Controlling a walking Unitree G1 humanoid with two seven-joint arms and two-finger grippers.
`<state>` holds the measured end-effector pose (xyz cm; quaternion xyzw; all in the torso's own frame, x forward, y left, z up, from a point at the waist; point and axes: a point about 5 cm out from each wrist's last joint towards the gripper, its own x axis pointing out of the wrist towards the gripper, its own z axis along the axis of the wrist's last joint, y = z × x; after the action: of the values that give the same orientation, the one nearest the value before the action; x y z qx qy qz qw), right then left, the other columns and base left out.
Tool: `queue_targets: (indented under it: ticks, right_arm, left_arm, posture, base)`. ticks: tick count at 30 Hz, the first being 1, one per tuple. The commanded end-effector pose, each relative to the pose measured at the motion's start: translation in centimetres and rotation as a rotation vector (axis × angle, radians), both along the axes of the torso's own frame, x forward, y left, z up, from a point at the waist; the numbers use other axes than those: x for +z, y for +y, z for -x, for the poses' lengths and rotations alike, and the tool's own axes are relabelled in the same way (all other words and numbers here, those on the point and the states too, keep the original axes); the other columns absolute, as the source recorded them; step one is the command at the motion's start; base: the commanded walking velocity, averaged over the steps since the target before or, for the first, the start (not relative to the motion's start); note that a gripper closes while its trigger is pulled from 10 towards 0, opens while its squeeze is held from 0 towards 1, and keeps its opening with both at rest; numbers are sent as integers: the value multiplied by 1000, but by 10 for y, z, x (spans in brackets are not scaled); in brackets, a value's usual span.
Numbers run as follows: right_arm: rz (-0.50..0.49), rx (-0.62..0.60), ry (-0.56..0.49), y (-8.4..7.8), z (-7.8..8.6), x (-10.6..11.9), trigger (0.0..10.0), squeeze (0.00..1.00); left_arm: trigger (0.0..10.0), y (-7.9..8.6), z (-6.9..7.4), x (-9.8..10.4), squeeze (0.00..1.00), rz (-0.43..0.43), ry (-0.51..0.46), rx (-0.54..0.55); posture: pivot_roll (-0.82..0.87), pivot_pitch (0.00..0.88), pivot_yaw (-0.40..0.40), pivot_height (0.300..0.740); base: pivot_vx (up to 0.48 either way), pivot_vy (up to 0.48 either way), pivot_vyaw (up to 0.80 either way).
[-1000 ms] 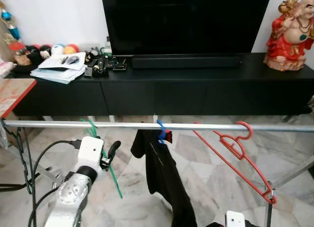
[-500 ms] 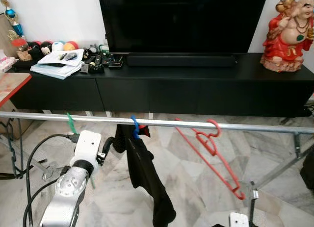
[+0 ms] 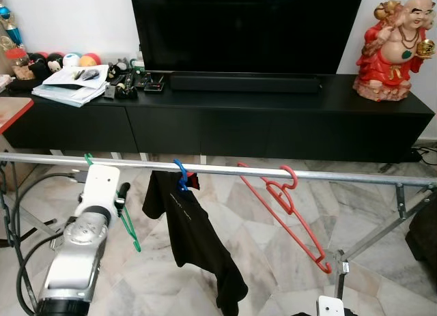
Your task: Hang hanger
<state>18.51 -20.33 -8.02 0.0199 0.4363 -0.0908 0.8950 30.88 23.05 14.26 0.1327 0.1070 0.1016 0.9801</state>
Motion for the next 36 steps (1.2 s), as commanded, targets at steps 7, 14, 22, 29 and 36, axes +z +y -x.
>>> queue_targets:
  ticks: [7,14,22,29,36]
  right_arm:
    - [-11,14,6,2,0,-1,10000,0]
    - [-11,21,0,1,-2,1,10000,0]
    - [-12,34,0,2,-3,1,10000,0]
    - [-10,44,0,2,-3,1,10000,0]
    - [-4,51,-3,0,-5,2,10000,0]
  left_arm:
    - [10000,5,-6,-14,0,74,134,38]
    - [10000,16,-11,-19,0,52,201,127]
    - [10000,21,-23,-18,0,82,168,180]
    - [10000,15,-40,-12,0,120,111,174]
    - [10000,18,-47,-14,0,102,105,199]
  posture:
    - [35,67,-12,740]
    - [34,72,-19,740]
    - [35,77,-29,740]
    - [24,75,-39,740]
    - [13,71,-47,740]
  base:
    - [0,0,0]
    - [0,0,0]
    - [0,0,0]
    - [0,0,0]
    - [0,0,0]
